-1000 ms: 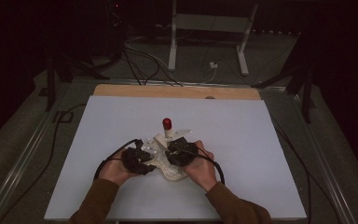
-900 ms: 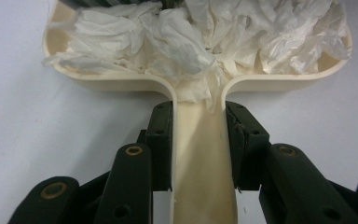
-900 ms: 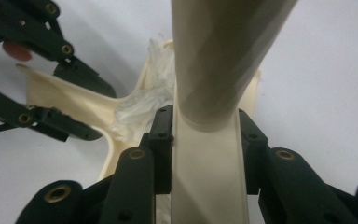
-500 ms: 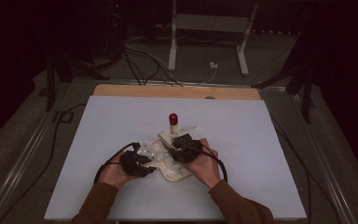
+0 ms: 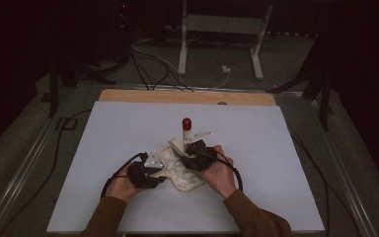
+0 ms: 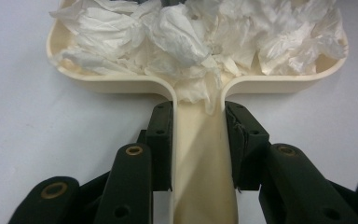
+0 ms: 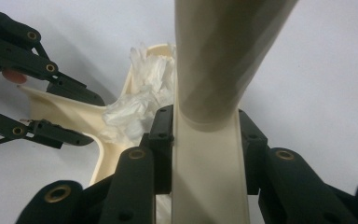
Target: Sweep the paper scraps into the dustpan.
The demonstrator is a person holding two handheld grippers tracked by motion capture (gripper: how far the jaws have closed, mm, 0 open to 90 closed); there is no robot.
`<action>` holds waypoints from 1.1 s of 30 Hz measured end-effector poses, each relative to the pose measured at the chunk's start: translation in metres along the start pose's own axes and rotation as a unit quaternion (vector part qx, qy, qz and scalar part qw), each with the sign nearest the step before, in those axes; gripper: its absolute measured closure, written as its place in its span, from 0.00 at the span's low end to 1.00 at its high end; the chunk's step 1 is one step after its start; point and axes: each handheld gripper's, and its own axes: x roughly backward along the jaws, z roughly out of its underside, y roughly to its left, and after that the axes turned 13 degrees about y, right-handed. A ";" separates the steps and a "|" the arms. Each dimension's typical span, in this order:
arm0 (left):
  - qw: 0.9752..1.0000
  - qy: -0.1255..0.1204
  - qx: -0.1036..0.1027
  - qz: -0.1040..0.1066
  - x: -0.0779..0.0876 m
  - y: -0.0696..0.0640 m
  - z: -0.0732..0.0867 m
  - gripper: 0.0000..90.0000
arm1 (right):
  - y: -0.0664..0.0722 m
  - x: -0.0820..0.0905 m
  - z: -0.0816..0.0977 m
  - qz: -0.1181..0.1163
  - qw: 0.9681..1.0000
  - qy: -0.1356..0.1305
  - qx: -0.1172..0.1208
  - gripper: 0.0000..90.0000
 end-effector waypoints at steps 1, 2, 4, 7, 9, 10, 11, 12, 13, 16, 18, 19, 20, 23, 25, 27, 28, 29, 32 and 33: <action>1.000 -0.004 0.001 -0.003 0.000 0.000 0.000 0.74 | 0.000 0.001 0.000 0.001 1.000 0.000 0.000 0.74; 1.000 -0.008 0.003 -0.005 0.000 -0.001 0.001 0.74 | -0.001 0.002 0.000 0.000 1.000 0.000 0.000 0.74; 1.000 -0.017 0.006 -0.005 0.000 -0.001 0.002 0.74 | -0.001 0.004 0.000 0.001 1.000 -0.001 0.001 0.74; 0.999 -0.030 0.010 -0.011 0.001 -0.002 0.002 0.74 | -0.002 0.008 0.000 0.000 1.000 -0.004 0.001 0.74; 0.999 -0.039 0.011 -0.014 0.001 -0.003 0.002 0.74 | -0.002 0.010 -0.001 -0.002 1.000 -0.007 0.001 0.74; 0.999 -0.041 0.011 -0.013 0.002 -0.003 0.002 0.74 | -0.002 0.011 -0.001 -0.001 1.000 -0.008 0.001 0.74; 0.999 -0.045 0.011 -0.011 0.002 -0.003 0.002 0.74 | -0.002 0.013 -0.001 -0.001 1.000 -0.009 0.000 0.74; 0.999 -0.047 0.011 -0.013 0.002 -0.003 0.002 0.74 | -0.003 0.014 -0.002 -0.001 1.000 -0.011 0.000 0.74; 0.999 -0.050 0.011 -0.014 0.002 -0.003 0.002 0.74 | -0.004 0.015 -0.002 -0.001 1.000 -0.013 -0.001 0.74; 0.998 -0.058 0.014 -0.013 0.003 -0.003 0.004 0.74 | -0.007 0.020 -0.003 0.001 1.000 -0.020 -0.006 0.74; 0.998 -0.063 0.016 -0.012 0.003 -0.003 0.005 0.74 | -0.011 0.025 -0.004 0.004 1.000 -0.025 -0.009 0.74; 0.998 -0.065 0.016 -0.013 0.003 -0.003 0.005 0.74 | -0.012 0.026 -0.005 0.006 1.000 -0.027 -0.010 0.74; 0.998 -0.066 0.017 -0.014 0.003 -0.003 0.006 0.74 | -0.014 0.029 -0.005 0.008 0.999 -0.029 -0.011 0.74; 0.997 -0.070 0.019 -0.013 0.002 -0.003 0.006 0.74 | -0.017 0.034 -0.006 0.012 0.999 -0.035 -0.013 0.74; 0.997 -0.071 0.019 -0.014 0.002 -0.003 0.007 0.74 | -0.019 0.036 -0.007 0.013 0.999 -0.038 -0.015 0.74; 0.997 -0.072 0.021 -0.014 0.002 -0.003 0.007 0.74 | -0.021 0.039 -0.007 0.013 0.999 -0.041 -0.019 0.74; 0.997 -0.072 0.021 -0.016 0.002 -0.003 0.007 0.74 | -0.022 0.040 -0.007 0.013 0.999 -0.043 -0.022 0.74; 0.997 -0.073 0.022 -0.017 0.003 -0.003 0.007 0.74 | -0.023 0.041 -0.007 0.013 0.999 -0.046 -0.024 0.74; 0.997 -0.076 0.026 -0.021 0.004 -0.002 0.008 0.74 | -0.027 0.044 -0.007 0.013 0.998 -0.052 -0.030 0.74; 0.996 -0.077 0.028 -0.020 0.005 -0.001 0.008 0.74 | -0.028 0.045 -0.007 0.013 0.998 -0.053 -0.031 0.74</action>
